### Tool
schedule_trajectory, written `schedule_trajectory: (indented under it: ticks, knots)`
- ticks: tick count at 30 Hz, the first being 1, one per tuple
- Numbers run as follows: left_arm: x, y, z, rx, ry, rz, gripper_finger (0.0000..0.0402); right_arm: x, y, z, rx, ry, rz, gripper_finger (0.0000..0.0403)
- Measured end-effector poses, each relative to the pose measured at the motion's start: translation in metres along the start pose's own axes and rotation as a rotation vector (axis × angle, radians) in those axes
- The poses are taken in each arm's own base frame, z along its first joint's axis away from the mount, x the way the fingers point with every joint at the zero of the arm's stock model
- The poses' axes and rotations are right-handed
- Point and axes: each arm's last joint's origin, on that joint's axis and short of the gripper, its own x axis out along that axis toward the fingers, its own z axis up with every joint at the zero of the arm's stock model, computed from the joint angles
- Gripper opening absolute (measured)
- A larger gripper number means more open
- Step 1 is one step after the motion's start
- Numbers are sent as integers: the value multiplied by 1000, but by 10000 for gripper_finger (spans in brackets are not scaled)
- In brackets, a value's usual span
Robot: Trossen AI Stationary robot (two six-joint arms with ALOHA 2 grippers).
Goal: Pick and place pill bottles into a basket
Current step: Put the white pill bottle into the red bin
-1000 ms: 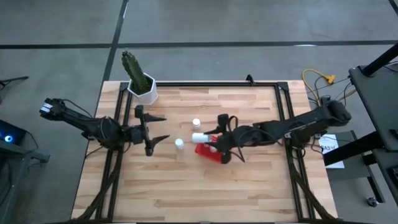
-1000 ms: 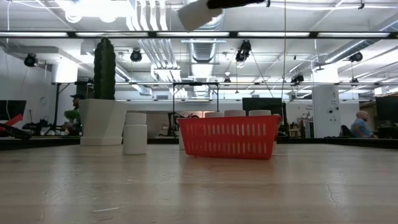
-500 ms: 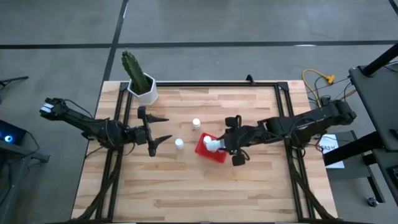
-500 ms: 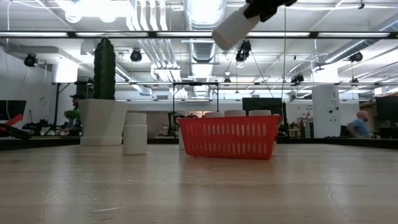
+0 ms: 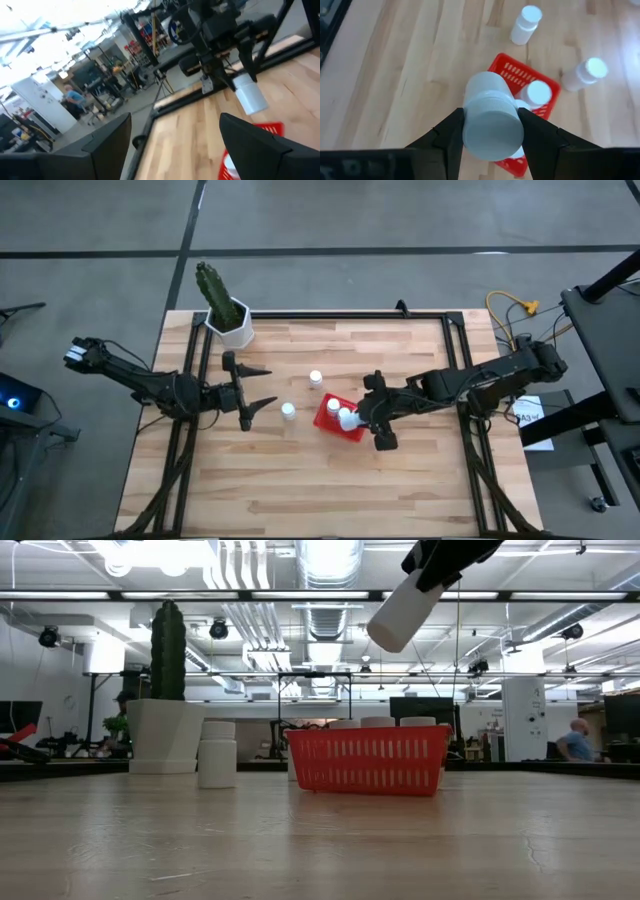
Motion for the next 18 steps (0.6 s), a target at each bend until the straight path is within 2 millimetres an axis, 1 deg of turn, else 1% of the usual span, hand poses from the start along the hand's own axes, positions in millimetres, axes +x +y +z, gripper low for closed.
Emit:
schedule_trajectory:
  ticks: [6, 11, 18]
  knots:
    - [0, -7, -10, -79, 64, -44, 283, 2, 0, -2, 20, 13, 12, 153]
    - [-5, -12, -16, -154, 12, -157, 283, 3, 0, -4, 20, 24, 11, 152]
    - [-21, -6, -28, -214, -69, -128, 283, 7, 0, -11, 42, 66, 18, 152]
